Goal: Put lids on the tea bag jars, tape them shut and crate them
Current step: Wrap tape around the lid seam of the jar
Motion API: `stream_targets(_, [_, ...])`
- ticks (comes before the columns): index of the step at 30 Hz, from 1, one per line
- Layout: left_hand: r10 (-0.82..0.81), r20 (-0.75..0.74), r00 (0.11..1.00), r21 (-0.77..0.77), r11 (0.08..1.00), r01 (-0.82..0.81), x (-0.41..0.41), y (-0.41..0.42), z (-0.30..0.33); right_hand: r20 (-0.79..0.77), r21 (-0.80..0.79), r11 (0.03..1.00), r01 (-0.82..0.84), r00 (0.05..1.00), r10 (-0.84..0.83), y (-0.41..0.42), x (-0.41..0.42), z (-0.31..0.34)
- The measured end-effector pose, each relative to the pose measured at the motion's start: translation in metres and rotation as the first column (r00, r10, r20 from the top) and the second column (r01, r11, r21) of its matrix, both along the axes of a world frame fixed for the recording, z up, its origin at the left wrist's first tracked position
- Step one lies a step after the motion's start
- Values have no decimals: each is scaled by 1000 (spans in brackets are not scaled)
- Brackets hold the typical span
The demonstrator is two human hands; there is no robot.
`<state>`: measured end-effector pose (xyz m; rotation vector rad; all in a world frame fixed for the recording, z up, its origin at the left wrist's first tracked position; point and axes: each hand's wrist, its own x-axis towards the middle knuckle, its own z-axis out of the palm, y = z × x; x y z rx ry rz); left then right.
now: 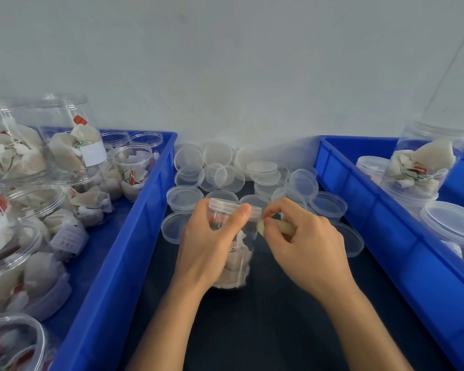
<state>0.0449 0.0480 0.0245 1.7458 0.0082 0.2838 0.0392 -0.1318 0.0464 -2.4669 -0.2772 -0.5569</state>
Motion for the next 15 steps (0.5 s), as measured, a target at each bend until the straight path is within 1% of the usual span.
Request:
stream_targets(4, [-62, 25, 998, -82, 995, 64, 2, 4, -4, -14, -9, 1000, -4, 1000, 4, 1, 1, -1])
stream_targets(10, [-170, 30, 985, -219, 960, 173, 4, 6, -6, -88, -22, 998, -51, 995, 49, -1, 3, 0])
stream_targets(13, [-230, 37, 972, -267, 936, 232, 4, 9, -6, -186, 30, 989, -145, 971, 148, -5, 4, 2])
stream_targets(15, [-259, 34, 965, -306, 917, 256, 4, 12, -7, -266, 129, 967, -221, 931, 248, -10, 4, 4])
